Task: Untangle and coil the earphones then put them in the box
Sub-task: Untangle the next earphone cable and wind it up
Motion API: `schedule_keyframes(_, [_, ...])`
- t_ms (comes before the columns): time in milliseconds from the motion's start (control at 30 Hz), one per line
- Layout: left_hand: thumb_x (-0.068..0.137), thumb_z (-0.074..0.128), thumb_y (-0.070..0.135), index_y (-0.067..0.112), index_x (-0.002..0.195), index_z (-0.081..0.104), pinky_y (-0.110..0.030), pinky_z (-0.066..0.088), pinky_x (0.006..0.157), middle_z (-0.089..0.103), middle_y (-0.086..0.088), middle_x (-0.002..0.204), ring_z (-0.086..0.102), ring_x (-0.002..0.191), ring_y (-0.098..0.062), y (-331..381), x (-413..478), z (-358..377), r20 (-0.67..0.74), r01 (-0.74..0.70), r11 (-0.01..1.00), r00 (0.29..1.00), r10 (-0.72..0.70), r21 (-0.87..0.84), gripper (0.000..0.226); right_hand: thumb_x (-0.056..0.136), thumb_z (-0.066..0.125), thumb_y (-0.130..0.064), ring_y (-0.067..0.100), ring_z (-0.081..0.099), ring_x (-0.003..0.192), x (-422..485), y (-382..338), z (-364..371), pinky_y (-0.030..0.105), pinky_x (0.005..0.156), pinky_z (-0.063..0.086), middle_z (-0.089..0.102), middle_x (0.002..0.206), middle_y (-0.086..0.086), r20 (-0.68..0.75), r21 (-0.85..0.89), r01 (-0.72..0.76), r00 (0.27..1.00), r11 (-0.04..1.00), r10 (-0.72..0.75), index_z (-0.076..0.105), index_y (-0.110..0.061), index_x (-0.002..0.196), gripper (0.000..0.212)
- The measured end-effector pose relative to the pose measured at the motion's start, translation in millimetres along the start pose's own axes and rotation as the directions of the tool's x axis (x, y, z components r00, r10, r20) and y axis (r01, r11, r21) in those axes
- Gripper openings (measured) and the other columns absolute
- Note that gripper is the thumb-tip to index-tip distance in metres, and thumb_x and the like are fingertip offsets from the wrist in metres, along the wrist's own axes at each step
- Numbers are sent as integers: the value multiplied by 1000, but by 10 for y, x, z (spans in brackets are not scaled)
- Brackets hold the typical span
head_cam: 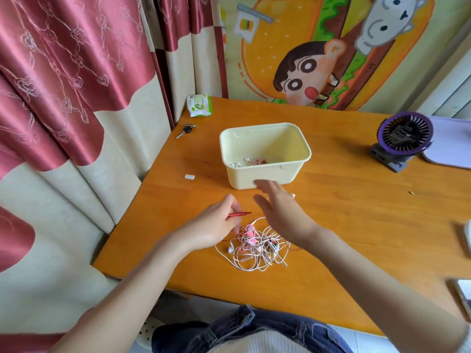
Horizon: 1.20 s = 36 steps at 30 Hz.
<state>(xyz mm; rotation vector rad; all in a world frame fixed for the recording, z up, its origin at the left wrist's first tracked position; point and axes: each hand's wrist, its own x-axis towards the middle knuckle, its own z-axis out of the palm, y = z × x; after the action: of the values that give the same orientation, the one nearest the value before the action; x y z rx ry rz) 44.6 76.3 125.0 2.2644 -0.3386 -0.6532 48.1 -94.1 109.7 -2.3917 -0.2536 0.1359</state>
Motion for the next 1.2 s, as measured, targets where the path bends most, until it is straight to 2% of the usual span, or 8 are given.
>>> schedule_keyframes(133, [96,44,16,25,87,37,-32,43,71,57,0,85,51,78,-15,-4,43,33,-48,-75,994,996,72,-80,14,101,37,-28,11,50,60,-52,-208,71,19,56,38,54,67,-3,169,104,61,983,993,-78,55,-9,91,28])
schedule_keyframes(267, [99,42,22,24,85,42,-28,34,63,51,3,74,41,65,-10,-117,53,22,-146,-93,984,987,71,-152,14,99,42,-25,7,39,44,-17,-131,-60,16,48,31,39,49,-8,188,88,59,979,994,-75,60,-19,73,32])
schedule_keyframes(433, [103,32,27,17,80,48,-30,29,61,34,3,65,34,57,-9,-427,75,219,-128,-60,954,991,23,-294,30,101,35,-21,3,33,49,47,-146,-300,16,53,28,36,59,-9,-14,328,28,1000,944,-25,46,-23,66,37])
schedule_keyframes(800, [103,28,25,15,81,53,-18,40,65,46,3,68,46,64,-10,-717,222,589,-28,74,964,996,-84,-254,35,104,25,-21,6,26,52,147,-275,-650,20,49,23,33,61,-5,-419,650,198,899,734,129,42,-18,72,37])
schedule_keyframes(933, [102,29,27,19,84,60,-21,44,69,61,5,74,58,73,-9,-579,244,445,-90,35,966,994,-60,-256,36,102,29,-22,14,31,55,117,-71,-597,31,53,25,38,60,-3,-511,452,158,852,878,110,46,-20,72,35])
schedule_keyframes(1000, [102,32,24,20,83,61,-26,47,66,61,2,71,58,72,-18,-435,227,361,-192,-62,941,981,-4,-334,35,99,35,-18,22,44,61,115,105,-553,34,58,31,49,65,5,-355,179,-58,927,982,119,54,-19,74,31])
schedule_keyframes(1100, [101,34,24,23,86,64,-18,42,62,53,0,67,51,65,-11,-182,182,220,-381,-219,936,919,103,-276,34,96,42,-13,28,57,87,69,393,-375,30,71,41,65,95,12,97,-180,-283,948,942,303,64,-13,98,22])
schedule_keyframes(1200, [101,36,25,18,90,67,-27,44,76,66,1,93,60,81,-23,-23,193,127,-353,-249,960,916,190,-130,33,96,46,-10,30,50,115,-11,432,-189,33,95,37,54,124,15,81,-174,-211,970,962,227,48,-5,125,30])
